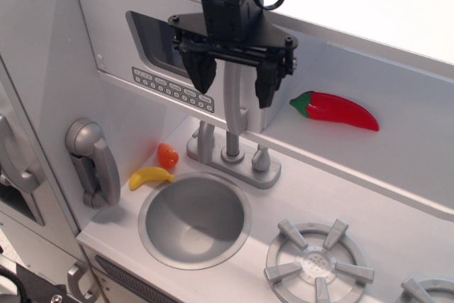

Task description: Open microwave

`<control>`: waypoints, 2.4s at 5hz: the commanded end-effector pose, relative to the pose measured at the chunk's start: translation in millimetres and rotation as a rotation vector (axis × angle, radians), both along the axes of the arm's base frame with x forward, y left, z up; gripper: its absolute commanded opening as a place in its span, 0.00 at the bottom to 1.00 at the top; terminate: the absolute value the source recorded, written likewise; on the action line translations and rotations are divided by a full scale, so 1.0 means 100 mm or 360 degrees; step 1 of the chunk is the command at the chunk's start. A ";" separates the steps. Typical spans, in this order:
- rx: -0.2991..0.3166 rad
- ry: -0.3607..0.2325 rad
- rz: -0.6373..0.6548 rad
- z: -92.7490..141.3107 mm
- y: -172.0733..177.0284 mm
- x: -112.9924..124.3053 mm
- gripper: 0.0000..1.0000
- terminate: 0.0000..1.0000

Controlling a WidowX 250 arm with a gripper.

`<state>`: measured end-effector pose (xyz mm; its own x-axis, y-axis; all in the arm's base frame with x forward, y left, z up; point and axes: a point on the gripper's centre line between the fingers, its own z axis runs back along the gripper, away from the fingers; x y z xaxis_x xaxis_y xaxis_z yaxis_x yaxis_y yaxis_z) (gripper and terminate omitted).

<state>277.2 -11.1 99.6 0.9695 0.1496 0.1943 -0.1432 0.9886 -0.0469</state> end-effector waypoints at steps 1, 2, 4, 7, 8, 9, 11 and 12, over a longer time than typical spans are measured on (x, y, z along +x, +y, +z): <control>0.0060 -0.0136 0.0059 0.17 0.12 0.22 1.00 0.00; 0.0094 -0.0156 0.0059 0.16 0.15 0.26 0.00 0.00; 0.0072 -0.0133 -0.0013 0.14 0.15 0.20 0.00 0.00; 0.0108 0.0030 -0.0198 0.20 0.29 -0.52 1.00 0.00; 0.0081 0.0246 -0.0286 0.22 0.25 -0.71 1.00 0.00; 0.0035 0.0315 -0.0376 0.21 0.00 -0.84 1.00 0.00; -0.0110 0.0288 -0.0368 0.18 -0.60 -0.54 1.00 0.00; -0.0159 0.0268 -0.0288 0.22 -0.66 -0.22 1.00 0.00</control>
<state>251.6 -81.2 102.6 0.9997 -0.0156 -0.0187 0.0130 0.9913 -0.1309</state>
